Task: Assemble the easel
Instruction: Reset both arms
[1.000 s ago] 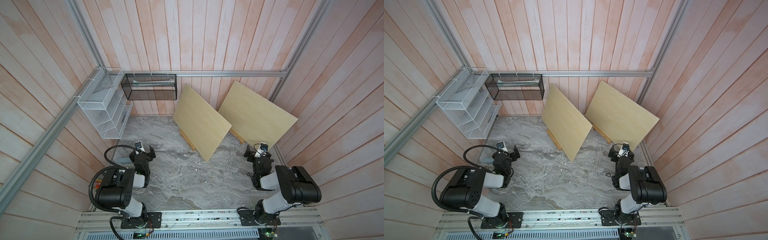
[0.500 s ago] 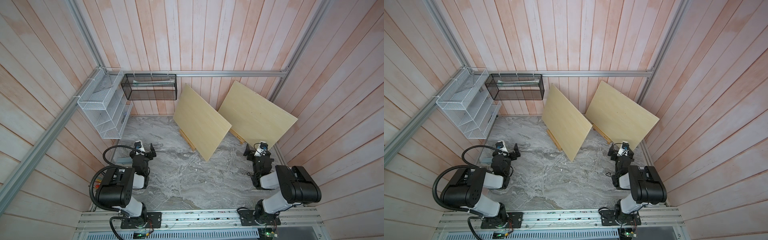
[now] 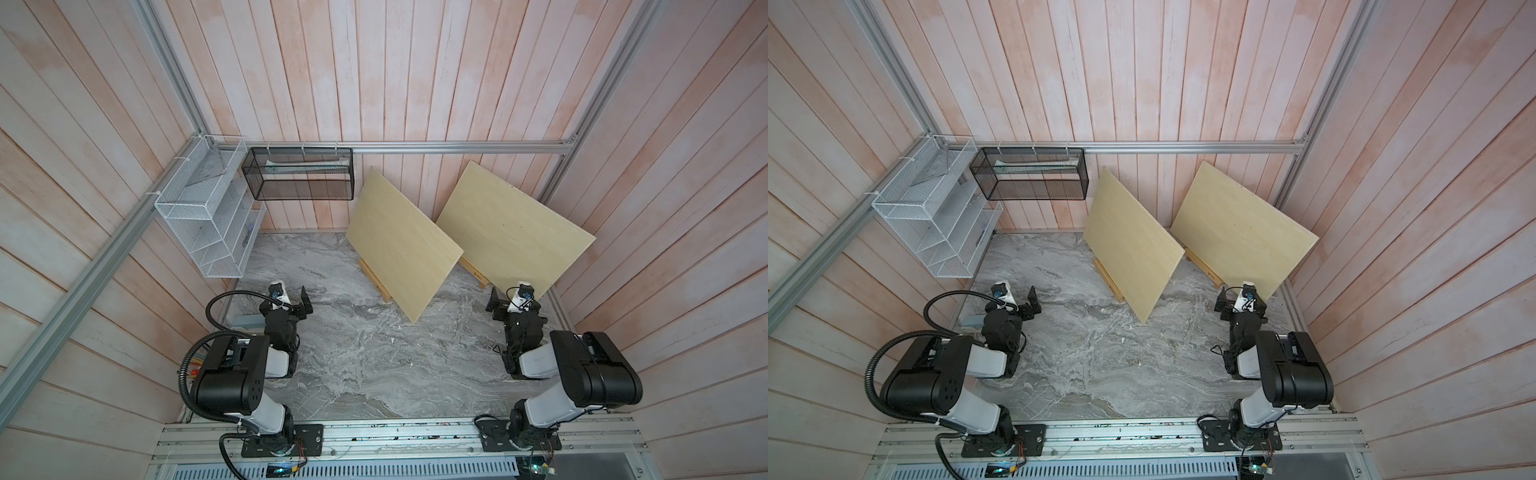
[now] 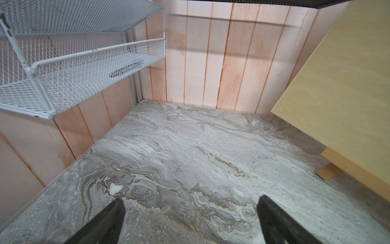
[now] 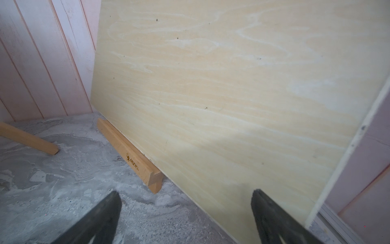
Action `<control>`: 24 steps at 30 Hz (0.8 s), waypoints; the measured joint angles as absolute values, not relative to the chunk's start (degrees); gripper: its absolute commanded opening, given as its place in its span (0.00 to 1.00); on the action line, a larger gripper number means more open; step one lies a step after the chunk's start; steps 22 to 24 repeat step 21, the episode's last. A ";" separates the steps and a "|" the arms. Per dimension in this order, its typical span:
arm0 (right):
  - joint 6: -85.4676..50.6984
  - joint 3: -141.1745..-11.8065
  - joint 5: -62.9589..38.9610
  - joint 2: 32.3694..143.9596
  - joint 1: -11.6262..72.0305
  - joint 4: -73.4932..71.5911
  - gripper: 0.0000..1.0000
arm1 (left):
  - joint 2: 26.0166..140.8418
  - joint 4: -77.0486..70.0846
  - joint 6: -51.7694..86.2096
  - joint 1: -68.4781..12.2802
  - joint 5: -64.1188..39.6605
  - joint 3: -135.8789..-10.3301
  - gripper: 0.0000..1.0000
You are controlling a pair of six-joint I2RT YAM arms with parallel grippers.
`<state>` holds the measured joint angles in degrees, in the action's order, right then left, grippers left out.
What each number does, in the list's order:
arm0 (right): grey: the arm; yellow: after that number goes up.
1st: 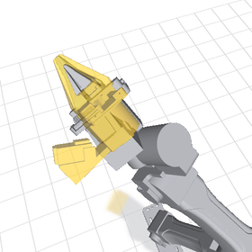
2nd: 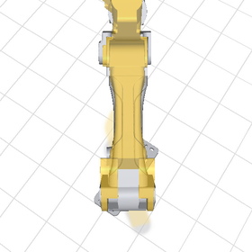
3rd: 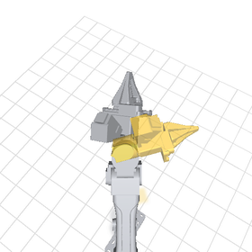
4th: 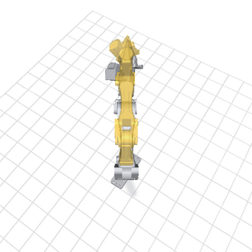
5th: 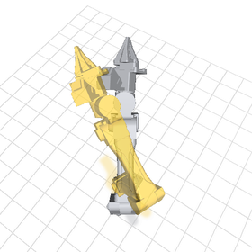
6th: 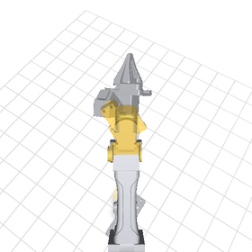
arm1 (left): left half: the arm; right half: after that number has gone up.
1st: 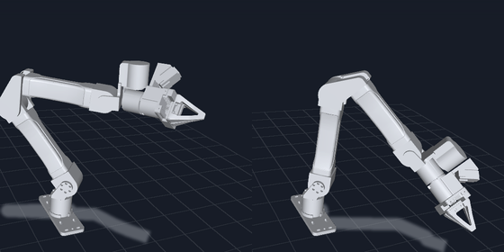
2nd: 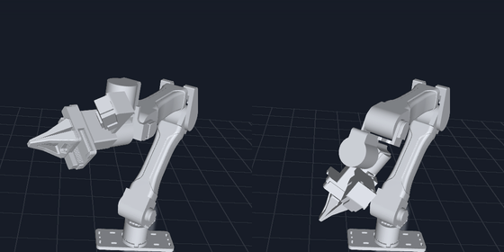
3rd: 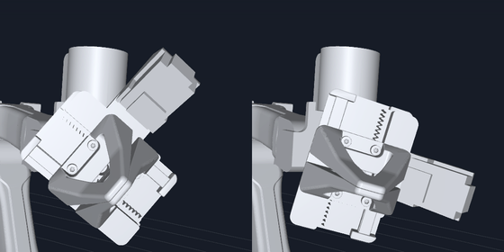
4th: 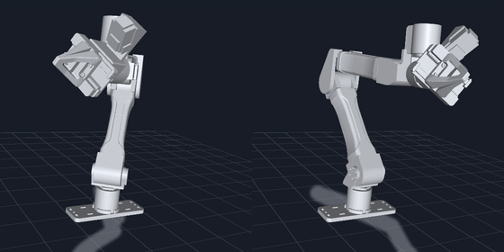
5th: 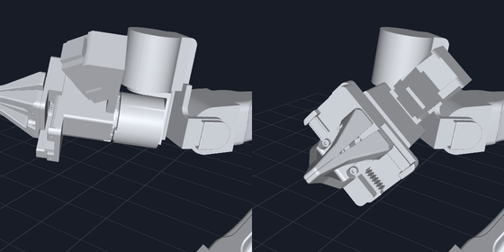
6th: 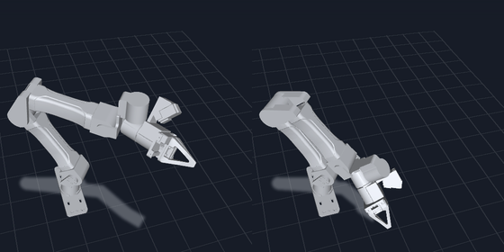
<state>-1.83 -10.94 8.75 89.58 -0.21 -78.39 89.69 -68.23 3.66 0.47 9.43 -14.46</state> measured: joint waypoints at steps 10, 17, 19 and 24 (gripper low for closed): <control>-1.85 -10.94 8.19 89.58 -0.21 -78.24 0.98 | 89.69 -68.25 3.66 0.47 9.43 -14.46 1.00; -1.93 -11.00 6.90 89.58 -1.41 -77.93 0.98 | 89.69 -68.25 3.66 0.47 9.43 -14.46 1.00; -1.93 -11.03 6.55 89.58 -1.56 -77.89 0.98 | 89.69 -68.25 3.66 0.47 9.43 -14.46 1.00; -1.91 -11.07 6.31 89.58 -1.54 -77.82 0.98 | 89.69 -68.27 3.66 0.47 9.43 -14.46 1.00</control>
